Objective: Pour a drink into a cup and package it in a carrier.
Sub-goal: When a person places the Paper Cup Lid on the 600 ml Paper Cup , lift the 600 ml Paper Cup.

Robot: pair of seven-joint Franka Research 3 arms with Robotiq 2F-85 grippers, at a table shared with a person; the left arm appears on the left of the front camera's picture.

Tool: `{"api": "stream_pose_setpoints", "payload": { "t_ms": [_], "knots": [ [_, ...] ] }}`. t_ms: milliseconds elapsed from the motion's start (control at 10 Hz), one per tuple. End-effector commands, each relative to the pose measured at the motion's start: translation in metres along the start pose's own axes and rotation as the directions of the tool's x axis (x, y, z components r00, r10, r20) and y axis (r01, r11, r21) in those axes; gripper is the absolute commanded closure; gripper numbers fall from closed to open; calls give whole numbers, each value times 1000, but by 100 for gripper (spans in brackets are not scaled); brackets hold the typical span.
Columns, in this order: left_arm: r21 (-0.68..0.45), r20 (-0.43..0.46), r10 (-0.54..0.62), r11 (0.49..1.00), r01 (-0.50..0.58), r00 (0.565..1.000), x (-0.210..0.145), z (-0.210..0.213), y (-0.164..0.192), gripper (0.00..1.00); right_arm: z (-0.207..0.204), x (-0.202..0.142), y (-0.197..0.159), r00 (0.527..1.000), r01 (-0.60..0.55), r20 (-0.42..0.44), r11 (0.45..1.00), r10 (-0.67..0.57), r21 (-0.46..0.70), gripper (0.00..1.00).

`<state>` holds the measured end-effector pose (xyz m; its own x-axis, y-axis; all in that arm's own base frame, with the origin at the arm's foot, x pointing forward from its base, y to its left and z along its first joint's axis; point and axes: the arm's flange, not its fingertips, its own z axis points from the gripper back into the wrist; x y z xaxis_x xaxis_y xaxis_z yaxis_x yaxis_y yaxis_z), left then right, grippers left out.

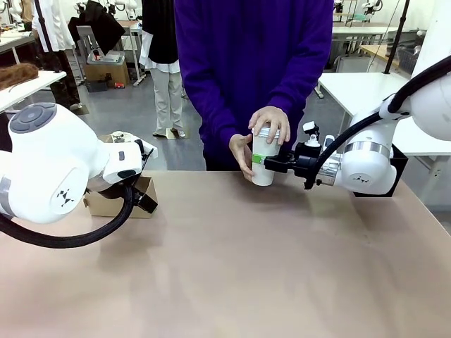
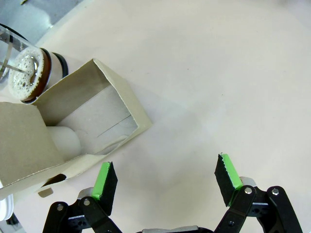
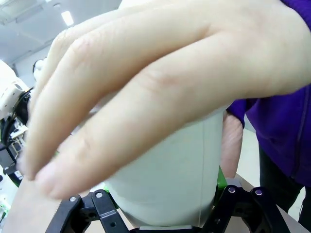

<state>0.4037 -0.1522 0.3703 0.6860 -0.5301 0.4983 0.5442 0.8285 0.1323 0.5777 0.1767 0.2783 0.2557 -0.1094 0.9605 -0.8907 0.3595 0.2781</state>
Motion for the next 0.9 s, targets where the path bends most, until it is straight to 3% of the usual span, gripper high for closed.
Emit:
{"api": "stream_pose_setpoints", "payload": {
  "t_ms": [0,800],
  "knots": [
    [-2,1,1,1000,-1,1000,0,0,0,0,-2,7,3,1000,-7,2,1000,7,-4,20],
    [-2,1,1,1000,-1,1000,0,0,0,0,-2,7,3,1000,-7,2,1000,7,-4,20]
  ]
}}
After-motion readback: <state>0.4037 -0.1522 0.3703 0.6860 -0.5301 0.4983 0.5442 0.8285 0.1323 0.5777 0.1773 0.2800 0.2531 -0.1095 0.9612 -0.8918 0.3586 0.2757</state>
